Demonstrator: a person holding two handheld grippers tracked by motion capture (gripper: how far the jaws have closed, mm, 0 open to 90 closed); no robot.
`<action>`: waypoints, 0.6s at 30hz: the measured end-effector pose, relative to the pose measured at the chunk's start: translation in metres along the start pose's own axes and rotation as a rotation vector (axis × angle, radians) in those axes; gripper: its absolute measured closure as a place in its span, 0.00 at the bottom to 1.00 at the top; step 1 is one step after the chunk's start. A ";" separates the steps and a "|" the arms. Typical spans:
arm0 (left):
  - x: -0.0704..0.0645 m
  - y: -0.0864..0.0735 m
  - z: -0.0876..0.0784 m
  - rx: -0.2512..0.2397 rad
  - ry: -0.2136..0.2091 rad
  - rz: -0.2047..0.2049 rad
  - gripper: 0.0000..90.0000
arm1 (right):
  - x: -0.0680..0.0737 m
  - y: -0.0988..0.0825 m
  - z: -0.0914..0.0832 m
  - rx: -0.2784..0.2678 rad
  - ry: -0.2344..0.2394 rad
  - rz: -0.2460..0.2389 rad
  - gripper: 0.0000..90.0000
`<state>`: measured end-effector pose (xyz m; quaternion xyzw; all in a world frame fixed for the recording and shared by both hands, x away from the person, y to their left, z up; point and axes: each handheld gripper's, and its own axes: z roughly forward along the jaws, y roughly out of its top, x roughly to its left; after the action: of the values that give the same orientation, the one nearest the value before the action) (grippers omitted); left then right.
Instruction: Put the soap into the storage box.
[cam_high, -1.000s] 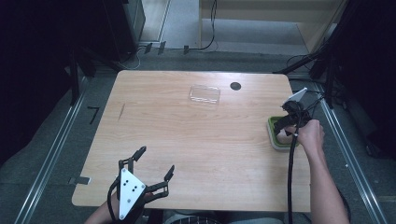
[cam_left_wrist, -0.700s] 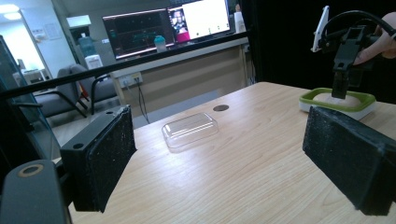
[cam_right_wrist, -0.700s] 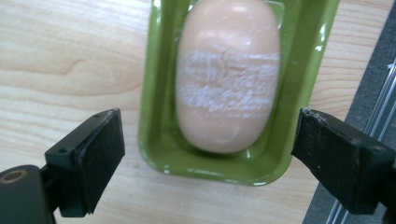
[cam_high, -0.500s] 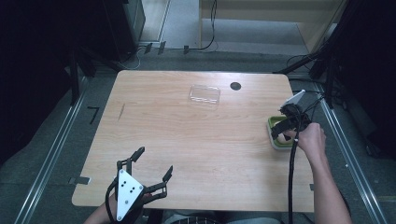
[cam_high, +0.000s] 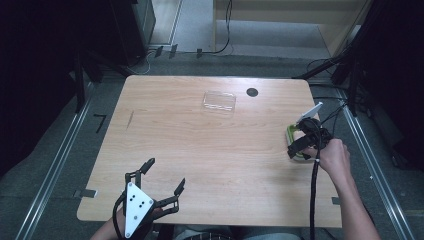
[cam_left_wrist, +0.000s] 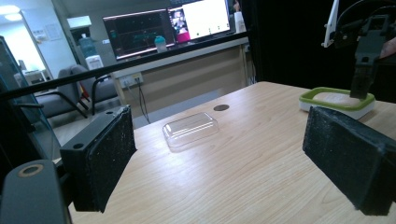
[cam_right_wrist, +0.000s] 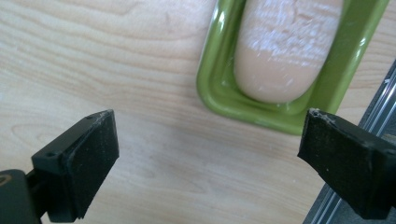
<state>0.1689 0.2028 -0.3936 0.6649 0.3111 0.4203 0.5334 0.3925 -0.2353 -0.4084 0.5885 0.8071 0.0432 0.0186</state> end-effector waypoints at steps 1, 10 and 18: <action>0.000 0.000 0.000 0.000 0.000 -0.001 0.11 | 0.001 -0.002 0.000 0.005 0.000 -0.007 0.05; 0.000 0.000 0.000 0.002 -0.003 0.000 0.11 | 0.009 -0.020 0.000 0.021 0.012 -0.046 0.05; 0.000 0.000 0.000 0.002 -0.003 0.000 0.11 | 0.012 -0.035 0.000 0.025 0.013 -0.058 0.05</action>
<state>0.1692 0.2025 -0.3935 0.6660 0.3109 0.4189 0.5332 0.3560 -0.2345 -0.4118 0.5647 0.8245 0.0363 0.0071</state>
